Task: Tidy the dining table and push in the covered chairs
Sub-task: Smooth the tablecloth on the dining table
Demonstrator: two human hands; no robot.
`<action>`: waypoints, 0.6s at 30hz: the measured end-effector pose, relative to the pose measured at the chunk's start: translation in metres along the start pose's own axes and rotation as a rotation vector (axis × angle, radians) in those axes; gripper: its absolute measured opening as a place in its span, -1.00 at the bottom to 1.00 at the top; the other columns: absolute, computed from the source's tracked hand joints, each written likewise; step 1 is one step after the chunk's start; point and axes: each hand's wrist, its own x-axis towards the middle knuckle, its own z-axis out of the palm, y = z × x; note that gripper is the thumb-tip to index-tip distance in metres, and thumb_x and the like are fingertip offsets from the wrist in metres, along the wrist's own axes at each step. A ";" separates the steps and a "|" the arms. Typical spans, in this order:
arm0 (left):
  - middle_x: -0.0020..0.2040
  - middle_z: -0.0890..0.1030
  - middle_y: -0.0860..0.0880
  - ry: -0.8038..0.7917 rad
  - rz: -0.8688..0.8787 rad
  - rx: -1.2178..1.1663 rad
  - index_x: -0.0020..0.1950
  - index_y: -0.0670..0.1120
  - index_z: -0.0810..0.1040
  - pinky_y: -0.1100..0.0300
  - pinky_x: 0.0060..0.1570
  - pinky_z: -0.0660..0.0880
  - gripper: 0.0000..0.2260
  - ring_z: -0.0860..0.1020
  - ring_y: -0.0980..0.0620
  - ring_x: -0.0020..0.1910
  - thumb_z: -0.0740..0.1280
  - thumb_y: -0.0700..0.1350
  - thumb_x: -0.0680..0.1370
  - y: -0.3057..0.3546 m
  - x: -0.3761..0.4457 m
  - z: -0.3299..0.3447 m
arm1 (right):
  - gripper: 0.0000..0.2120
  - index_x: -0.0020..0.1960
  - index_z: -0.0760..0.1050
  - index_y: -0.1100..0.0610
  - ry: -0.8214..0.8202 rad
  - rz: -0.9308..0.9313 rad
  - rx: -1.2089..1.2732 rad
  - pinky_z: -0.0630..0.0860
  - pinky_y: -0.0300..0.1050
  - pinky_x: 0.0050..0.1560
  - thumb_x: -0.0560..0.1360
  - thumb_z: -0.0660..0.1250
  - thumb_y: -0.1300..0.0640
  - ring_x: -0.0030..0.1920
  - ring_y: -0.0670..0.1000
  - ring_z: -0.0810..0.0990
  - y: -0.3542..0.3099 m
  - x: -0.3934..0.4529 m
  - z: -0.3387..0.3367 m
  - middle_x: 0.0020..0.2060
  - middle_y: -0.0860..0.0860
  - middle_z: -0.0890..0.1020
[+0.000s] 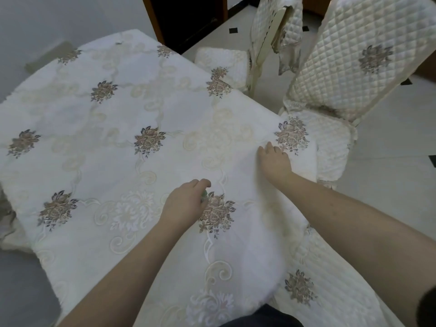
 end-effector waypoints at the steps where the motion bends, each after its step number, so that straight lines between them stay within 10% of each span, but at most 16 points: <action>1: -0.06 0.57 -0.05 -0.004 -0.010 0.000 0.20 -0.07 0.48 0.04 -0.28 0.45 -0.73 0.53 -0.11 -0.13 0.29 -0.19 0.50 -0.001 -0.002 0.001 | -0.60 0.36 0.26 0.22 0.042 0.008 0.007 0.35 0.12 0.16 0.52 0.08 0.29 0.29 0.23 0.36 0.002 0.000 0.004 0.36 0.24 0.32; 7: 0.01 0.58 -0.05 -0.028 -0.049 -0.033 0.20 -0.05 0.51 0.06 -0.21 0.41 -0.72 0.54 -0.13 -0.04 0.31 -0.20 0.49 0.004 -0.016 0.007 | -0.69 0.14 0.45 0.30 0.158 -0.039 0.164 0.38 0.10 0.00 0.44 0.12 0.43 0.10 0.24 0.43 0.015 -0.007 0.013 0.06 0.24 0.51; 18: -0.08 0.57 0.00 -0.031 -0.170 -0.168 0.17 0.02 0.51 0.09 -0.18 0.45 -0.81 0.54 -0.03 -0.14 0.26 -0.11 0.57 -0.006 -0.047 -0.010 | -0.68 0.11 0.52 0.06 0.036 0.296 1.571 0.40 -0.15 -0.31 0.53 0.05 0.27 -0.33 -0.03 0.45 -0.021 -0.111 -0.023 -0.23 0.04 0.50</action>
